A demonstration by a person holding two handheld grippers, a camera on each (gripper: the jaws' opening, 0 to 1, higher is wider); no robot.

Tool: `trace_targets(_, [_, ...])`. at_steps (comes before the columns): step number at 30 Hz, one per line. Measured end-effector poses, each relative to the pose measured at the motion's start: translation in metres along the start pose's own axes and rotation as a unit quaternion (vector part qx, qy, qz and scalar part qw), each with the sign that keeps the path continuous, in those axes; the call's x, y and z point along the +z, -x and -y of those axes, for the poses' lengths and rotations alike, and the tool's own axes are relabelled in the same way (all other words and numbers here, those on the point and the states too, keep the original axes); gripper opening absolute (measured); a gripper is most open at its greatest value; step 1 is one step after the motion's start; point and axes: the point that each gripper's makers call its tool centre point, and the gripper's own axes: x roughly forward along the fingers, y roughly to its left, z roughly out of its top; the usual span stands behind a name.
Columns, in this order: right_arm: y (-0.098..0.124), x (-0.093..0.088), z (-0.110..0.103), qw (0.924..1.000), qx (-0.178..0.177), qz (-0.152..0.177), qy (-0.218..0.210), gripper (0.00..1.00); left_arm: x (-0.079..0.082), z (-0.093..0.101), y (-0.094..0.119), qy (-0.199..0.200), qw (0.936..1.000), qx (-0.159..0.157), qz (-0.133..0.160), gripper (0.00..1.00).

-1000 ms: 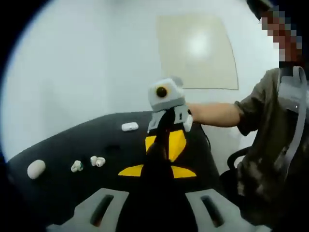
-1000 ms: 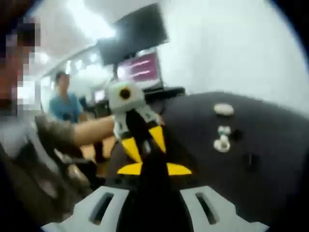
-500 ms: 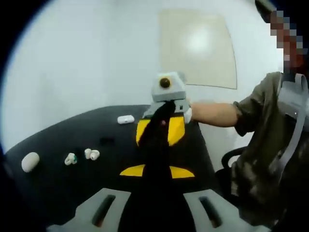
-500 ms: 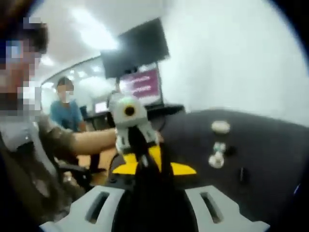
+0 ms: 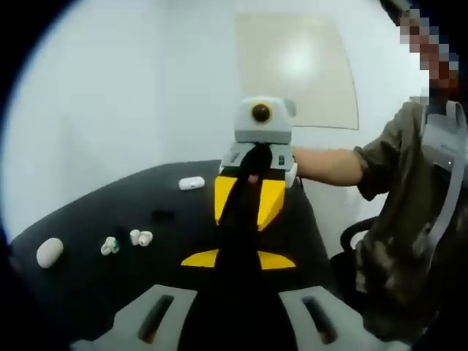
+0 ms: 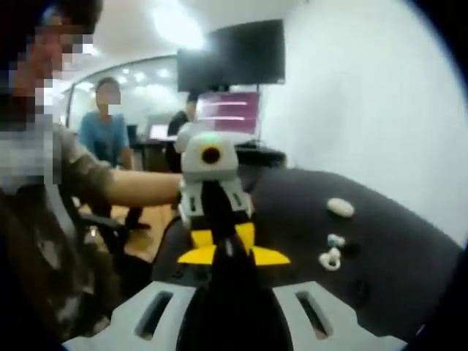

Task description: Pick up three earphones and place each one into its charging case using tactile feedback, ensure that each earphone is properly inserted and securely positioned inside the case.

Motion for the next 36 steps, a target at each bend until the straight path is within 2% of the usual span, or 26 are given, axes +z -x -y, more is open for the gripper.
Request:
trace_targets(3, [0.0,0.0,0.0,0.9998,0.002,0.004,-0.022,0.18,-0.001,0.001,0.001,0.009,0.9999,-0.006,-0.003,0.14])
trace_targets(6, [0.001,0.001,0.001,0.9939,0.013,0.015,-0.108,0.17,-0.001,0.003,0.001,-0.008,0.9999,-0.009,-0.007,0.13])
trace_targets(8, [0.001,0.002,0.004,0.9823,0.026,0.026,-0.184,0.17,-0.001,0.003,0.002,-0.012,0.9998,-0.011,-0.008,0.13])
trace_targets(10, [0.0,0.004,0.009,0.9671,0.038,0.051,-0.247,0.18,-0.001,0.003,0.002,-0.013,0.9998,-0.011,-0.008,0.13])
trace_targets(12, [-0.001,0.007,0.012,0.9571,0.046,0.092,-0.271,0.18,-0.002,0.003,0.002,-0.014,0.9998,-0.009,-0.008,0.13])
trace_targets(13, [0.001,0.009,0.018,0.9563,0.031,0.107,-0.271,0.18,-0.002,0.004,0.002,-0.016,0.9998,-0.008,-0.008,0.13])
trace_targets(14, [0.006,0.009,0.031,0.9621,-0.01,0.113,-0.248,0.15,-0.002,0.005,0.002,-0.022,0.9997,-0.009,-0.006,0.13])
trace_targets(15, [0.009,0.008,0.038,0.9674,-0.035,0.121,-0.22,0.13,-0.002,0.009,0.002,-0.021,0.9996,-0.019,-0.007,0.13])
trace_targets(18, [0.009,0.005,0.036,0.9634,-0.023,0.12,-0.239,0.12,0.0,0.005,-0.002,-0.012,0.9998,-0.016,-0.005,0.13])
trace_targets(21, [0.011,0.008,0.034,0.9643,-0.02,0.124,-0.233,0.16,0.0,0.005,-0.004,-0.01,0.9999,-0.012,-0.005,0.13])
trace_targets(22, [0.017,0.016,0.042,0.9647,-0.041,0.147,-0.214,0.18,0.0,0.004,-0.003,-0.01,0.9999,-0.01,-0.005,0.14])
trace_targets(23, [0.022,0.021,0.047,0.9634,-0.054,0.162,-0.207,0.18,0.0,0.004,-0.004,-0.011,0.9999,-0.009,-0.005,0.14])
trace_targets(25, [0.041,0.035,0.068,0.9542,-0.104,0.196,-0.201,0.18,0.0,0.004,-0.004,-0.013,0.9999,-0.009,-0.004,0.14])
trace_targets(27, [0.061,0.043,0.094,0.9444,-0.163,0.205,-0.199,0.18,0.001,0.003,-0.003,-0.016,0.9998,-0.006,-0.003,0.14])
trace_targets(28, [0.069,0.042,0.108,0.9385,-0.199,0.195,-0.203,0.17,0.001,0.003,-0.003,-0.017,0.9998,-0.006,-0.003,0.14])
trace_targets(29, [0.076,0.037,0.125,0.9352,-0.23,0.172,-0.207,0.17,0.001,0.003,-0.003,-0.017,0.9998,-0.006,-0.003,0.14])
trace_targets(31, [0.079,0.028,0.138,0.9366,-0.273,0.121,-0.183,0.17,0.001,0.001,-0.003,-0.02,0.9998,-0.003,-0.002,0.14])
trace_targets(33, [0.077,0.016,0.147,0.9353,-0.295,0.074,-0.181,0.17,0.0,0.001,-0.002,-0.021,0.9998,-0.002,-0.002,0.14])
trace_targets(36, [0.068,0.001,0.151,0.9376,-0.303,0.008,-0.171,0.17,0.0,0.0,0.0,-0.023,0.9997,0.002,-0.002,0.14])
